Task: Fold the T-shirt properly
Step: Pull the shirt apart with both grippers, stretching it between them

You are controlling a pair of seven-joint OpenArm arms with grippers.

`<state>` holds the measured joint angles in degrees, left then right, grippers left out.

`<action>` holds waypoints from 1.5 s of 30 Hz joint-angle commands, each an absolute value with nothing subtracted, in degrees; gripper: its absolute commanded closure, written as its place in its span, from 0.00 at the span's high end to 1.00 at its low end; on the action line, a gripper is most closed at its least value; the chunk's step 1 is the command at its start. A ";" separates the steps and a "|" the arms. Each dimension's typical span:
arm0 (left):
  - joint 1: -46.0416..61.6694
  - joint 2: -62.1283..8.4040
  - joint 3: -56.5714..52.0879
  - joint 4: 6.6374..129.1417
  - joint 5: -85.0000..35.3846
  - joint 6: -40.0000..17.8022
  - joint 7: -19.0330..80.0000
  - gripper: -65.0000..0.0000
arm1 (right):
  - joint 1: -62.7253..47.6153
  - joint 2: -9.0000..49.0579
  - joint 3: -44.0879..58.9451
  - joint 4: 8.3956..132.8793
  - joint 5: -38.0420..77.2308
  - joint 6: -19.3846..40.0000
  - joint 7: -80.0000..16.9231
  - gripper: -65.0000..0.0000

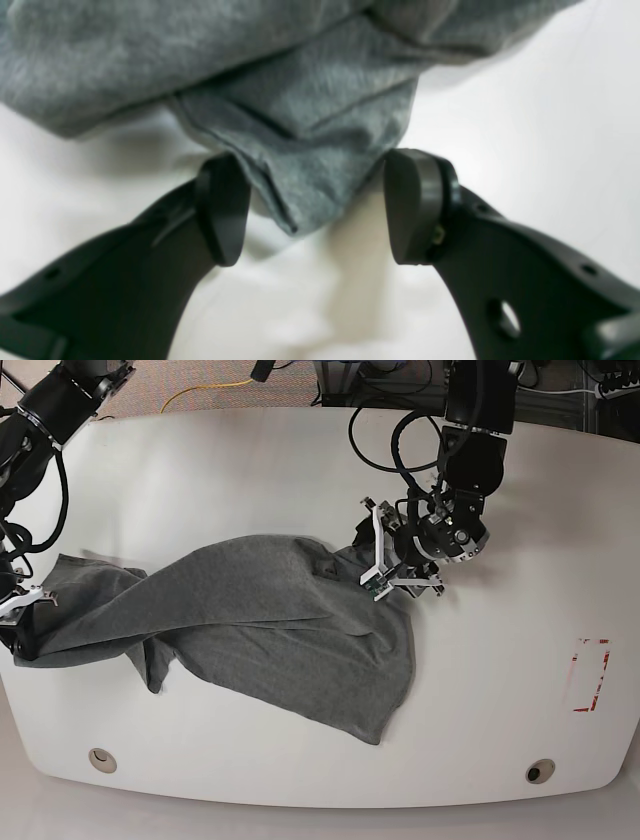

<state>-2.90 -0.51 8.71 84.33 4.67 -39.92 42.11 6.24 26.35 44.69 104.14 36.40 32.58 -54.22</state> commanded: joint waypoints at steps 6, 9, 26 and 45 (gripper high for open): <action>-5.14 1.63 3.65 80.04 5.85 -40.00 42.77 0.04 | 7.25 27.82 45.05 105.01 37.49 32.48 -52.26 0.00; -5.32 1.89 0.48 79.08 5.93 -40.00 40.48 0.00 | 7.25 27.82 45.05 105.01 37.49 32.48 -52.26 0.00; -1.45 1.36 -10.24 105.98 5.93 -40.00 47.43 0.00 | -4.97 22.11 45.76 108.79 37.58 32.48 -52.26 0.00; -0.04 0.13 -27.91 114.86 5.85 -40.00 53.05 0.00 | -21.67 9.80 52.35 114.77 41.71 33.10 -60.79 0.00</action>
<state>0.95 0.45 -26.63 113.75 6.00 -40.38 54.17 -19.38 9.34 50.96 113.60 39.13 33.06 -61.49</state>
